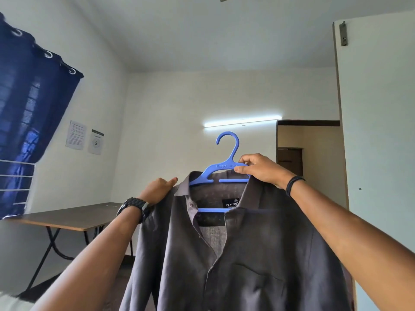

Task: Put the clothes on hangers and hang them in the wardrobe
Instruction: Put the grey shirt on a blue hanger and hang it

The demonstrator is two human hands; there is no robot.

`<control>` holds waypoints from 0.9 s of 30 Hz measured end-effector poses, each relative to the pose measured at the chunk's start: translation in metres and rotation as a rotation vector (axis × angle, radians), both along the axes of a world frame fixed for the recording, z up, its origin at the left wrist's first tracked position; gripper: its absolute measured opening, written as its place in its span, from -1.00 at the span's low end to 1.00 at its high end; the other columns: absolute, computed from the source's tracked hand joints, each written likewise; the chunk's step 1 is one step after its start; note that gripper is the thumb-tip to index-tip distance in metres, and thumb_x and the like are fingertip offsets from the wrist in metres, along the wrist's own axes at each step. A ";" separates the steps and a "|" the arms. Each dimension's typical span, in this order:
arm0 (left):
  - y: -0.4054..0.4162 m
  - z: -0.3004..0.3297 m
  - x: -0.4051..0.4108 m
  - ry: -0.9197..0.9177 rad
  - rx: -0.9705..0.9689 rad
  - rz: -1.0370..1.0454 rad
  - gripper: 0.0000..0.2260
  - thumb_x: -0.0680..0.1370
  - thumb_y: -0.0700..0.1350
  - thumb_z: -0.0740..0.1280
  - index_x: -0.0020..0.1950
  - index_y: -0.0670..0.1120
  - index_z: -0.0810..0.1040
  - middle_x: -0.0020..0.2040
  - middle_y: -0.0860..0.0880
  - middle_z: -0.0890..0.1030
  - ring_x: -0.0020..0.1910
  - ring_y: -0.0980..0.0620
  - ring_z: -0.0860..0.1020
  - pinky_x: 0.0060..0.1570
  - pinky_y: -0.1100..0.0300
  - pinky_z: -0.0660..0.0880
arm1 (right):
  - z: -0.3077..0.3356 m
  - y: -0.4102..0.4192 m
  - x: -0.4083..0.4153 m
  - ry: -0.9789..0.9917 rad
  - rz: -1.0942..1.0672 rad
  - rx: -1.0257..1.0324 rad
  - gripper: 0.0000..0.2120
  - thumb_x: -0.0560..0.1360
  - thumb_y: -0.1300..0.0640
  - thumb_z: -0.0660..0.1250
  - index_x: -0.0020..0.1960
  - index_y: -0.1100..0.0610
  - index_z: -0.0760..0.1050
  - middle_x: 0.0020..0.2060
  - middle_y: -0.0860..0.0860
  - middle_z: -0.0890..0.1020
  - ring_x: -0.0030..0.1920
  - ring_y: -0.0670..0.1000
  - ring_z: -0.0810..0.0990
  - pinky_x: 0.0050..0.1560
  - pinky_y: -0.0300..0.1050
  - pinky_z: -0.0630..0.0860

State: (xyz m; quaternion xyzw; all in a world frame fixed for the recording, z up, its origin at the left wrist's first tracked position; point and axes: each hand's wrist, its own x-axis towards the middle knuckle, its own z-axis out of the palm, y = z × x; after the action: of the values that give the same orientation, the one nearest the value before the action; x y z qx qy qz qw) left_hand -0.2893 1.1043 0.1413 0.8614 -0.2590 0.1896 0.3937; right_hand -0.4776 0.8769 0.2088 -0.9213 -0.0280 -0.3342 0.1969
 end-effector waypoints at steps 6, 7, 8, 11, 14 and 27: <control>-0.015 0.026 -0.025 -0.207 -0.171 -0.077 -0.58 0.62 0.15 0.12 0.03 -0.19 0.54 -0.01 -0.16 0.62 0.03 -0.16 0.56 0.05 0.03 0.45 | -0.010 0.006 0.015 0.002 0.006 0.043 -0.74 0.56 0.02 0.30 0.01 0.24 0.53 -0.06 0.13 0.59 -0.02 0.09 0.53 -0.03 -0.10 0.37; -0.021 0.031 -0.036 -0.253 -0.143 -0.160 -0.64 0.61 0.13 0.16 0.04 -0.15 0.53 -0.04 -0.08 0.61 -0.01 -0.11 0.55 0.02 0.06 0.45 | -0.008 0.006 0.016 0.001 0.011 0.051 -0.74 0.56 0.02 0.30 0.00 0.24 0.53 -0.10 0.12 0.57 -0.06 0.07 0.51 -0.05 -0.10 0.36; -0.026 0.034 -0.046 -0.292 -0.040 -0.215 -0.71 0.60 0.10 0.21 0.05 -0.11 0.51 -0.06 -0.03 0.59 -0.04 -0.07 0.54 -0.01 0.08 0.43 | -0.006 0.007 0.015 -0.001 0.015 0.059 -0.74 0.56 0.02 0.30 -0.01 0.25 0.52 -0.14 0.10 0.55 -0.08 0.05 0.49 -0.06 -0.10 0.35; -0.038 0.037 -0.059 -0.402 0.165 -0.192 -0.82 0.61 0.02 0.21 -0.08 -0.07 0.38 -0.10 -0.11 0.56 -0.09 -0.15 0.50 -0.17 0.09 0.34 | 0.002 0.008 0.010 -0.019 -0.005 0.037 -0.73 0.56 0.00 0.29 0.00 0.24 0.53 -0.11 0.11 0.56 -0.05 0.09 0.51 -0.05 -0.10 0.36; -0.038 0.042 -0.067 -0.483 0.131 -0.117 -0.84 0.62 0.02 0.17 -0.02 -0.06 0.34 -0.03 -0.16 0.56 -0.07 -0.20 0.50 -0.18 0.06 0.35 | 0.007 0.007 -0.011 0.039 0.119 0.137 -0.65 0.58 -0.10 0.21 0.23 0.11 0.45 0.17 0.02 0.52 0.18 0.03 0.48 0.12 -0.15 0.34; 0.006 0.124 -0.138 -0.236 0.440 -0.164 -0.74 0.60 0.03 0.24 -0.21 -0.10 0.41 -0.24 -0.01 0.41 -0.28 0.03 0.35 -0.28 0.19 0.23 | 0.040 -0.027 -0.107 0.467 0.056 0.167 -0.73 0.55 0.10 0.30 0.15 0.24 0.58 0.06 0.13 0.67 0.02 0.07 0.66 -0.02 -0.17 0.59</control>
State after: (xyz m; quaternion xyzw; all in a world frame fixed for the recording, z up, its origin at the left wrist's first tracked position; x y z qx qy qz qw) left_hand -0.4270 1.1107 0.2655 0.8743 -0.4073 0.1954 0.1778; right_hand -0.5847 0.8503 0.2489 -0.9529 0.0204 -0.1078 0.2826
